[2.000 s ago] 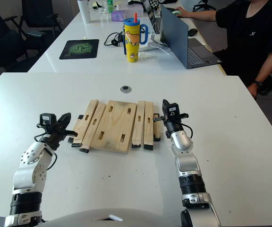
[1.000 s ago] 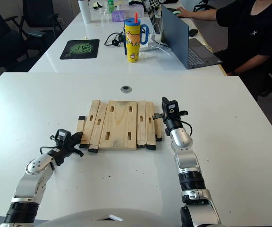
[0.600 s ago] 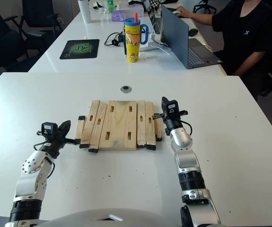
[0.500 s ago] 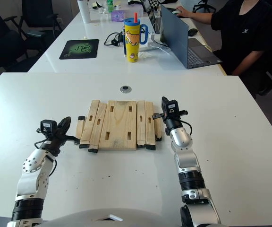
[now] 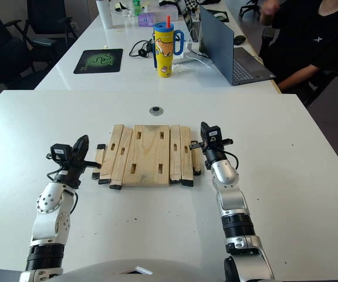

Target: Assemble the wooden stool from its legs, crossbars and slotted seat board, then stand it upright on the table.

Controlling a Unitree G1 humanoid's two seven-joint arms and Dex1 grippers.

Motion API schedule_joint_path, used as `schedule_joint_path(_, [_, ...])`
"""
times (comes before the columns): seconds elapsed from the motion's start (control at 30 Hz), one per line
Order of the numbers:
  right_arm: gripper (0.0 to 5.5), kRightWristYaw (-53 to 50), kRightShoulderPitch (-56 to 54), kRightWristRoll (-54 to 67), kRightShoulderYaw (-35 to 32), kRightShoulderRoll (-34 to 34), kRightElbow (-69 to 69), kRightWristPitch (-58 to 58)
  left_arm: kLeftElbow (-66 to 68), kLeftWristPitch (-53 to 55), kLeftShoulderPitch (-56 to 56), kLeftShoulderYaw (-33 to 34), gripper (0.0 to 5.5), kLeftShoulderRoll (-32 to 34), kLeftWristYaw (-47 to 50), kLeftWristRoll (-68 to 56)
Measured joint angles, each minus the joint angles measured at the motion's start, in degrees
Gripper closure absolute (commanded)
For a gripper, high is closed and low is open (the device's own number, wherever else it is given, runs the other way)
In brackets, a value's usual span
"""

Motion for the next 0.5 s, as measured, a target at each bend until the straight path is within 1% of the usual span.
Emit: schedule_joint_path(0.5, [5.49,-0.13,1.99,0.0,0.04,1.02,-1.29,0.05,1.14,-0.84,-1.68,-0.33,5.5,0.03,2.06,1.8])
